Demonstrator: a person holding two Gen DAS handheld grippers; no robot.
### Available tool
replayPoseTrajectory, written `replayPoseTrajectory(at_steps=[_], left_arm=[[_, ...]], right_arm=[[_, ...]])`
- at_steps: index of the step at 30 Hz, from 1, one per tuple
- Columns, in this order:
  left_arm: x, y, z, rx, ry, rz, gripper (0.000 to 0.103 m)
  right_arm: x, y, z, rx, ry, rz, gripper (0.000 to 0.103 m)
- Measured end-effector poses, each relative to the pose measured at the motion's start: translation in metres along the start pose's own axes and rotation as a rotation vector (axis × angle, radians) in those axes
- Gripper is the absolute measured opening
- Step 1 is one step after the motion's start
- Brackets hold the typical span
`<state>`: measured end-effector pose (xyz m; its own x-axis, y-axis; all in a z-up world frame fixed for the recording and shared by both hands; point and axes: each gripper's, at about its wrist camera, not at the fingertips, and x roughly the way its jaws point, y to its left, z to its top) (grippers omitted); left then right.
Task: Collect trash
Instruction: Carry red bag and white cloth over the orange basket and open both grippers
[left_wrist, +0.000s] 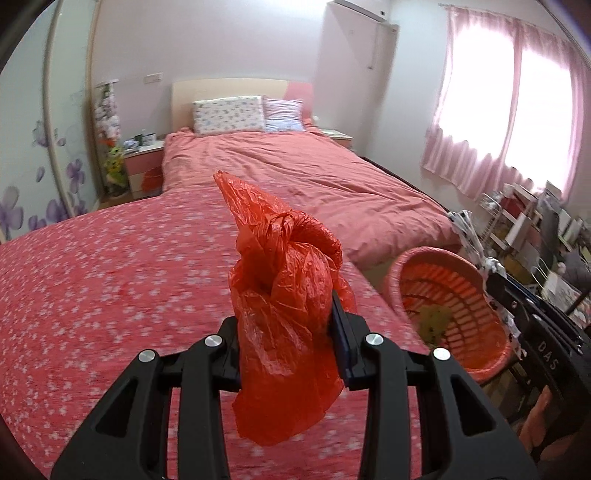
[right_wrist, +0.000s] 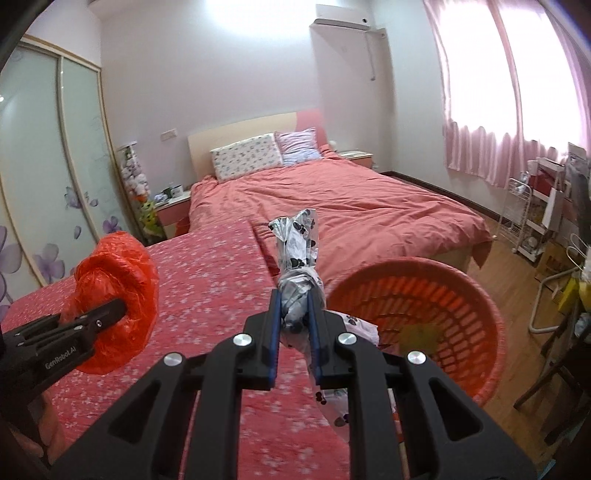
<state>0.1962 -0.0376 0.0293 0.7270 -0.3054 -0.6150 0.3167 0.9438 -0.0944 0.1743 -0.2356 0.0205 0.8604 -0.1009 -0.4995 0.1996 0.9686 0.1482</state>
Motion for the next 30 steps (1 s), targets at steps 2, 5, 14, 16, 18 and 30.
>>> replayPoseTrajectory(at_steps=[2,5,14,16,18,30], left_arm=[[0.005,-0.014,0.000,0.016,0.005,-0.020,0.036],[0.011,-0.032,-0.001,0.035,0.011,-0.049,0.036],[0.030,-0.078,-0.003,0.077,0.033,-0.119,0.036],[0.034,-0.086,-0.003,0.085,0.037,-0.132,0.036],[0.038,-0.093,-0.004,0.093,0.042,-0.144,0.036],[0.062,-0.132,-0.008,0.140,0.081,-0.209,0.036]], right_arm=[[0.000,-0.013,-0.001,0.015,0.001,-0.014,0.015],[0.002,-0.029,-0.004,0.039,0.005,-0.034,0.015],[0.000,-0.076,-0.011,0.091,-0.011,-0.105,0.015],[0.000,-0.084,-0.011,0.096,-0.013,-0.113,0.015],[0.000,-0.091,-0.011,0.101,-0.014,-0.120,0.015],[0.001,-0.124,-0.012,0.151,-0.028,-0.128,0.015]])
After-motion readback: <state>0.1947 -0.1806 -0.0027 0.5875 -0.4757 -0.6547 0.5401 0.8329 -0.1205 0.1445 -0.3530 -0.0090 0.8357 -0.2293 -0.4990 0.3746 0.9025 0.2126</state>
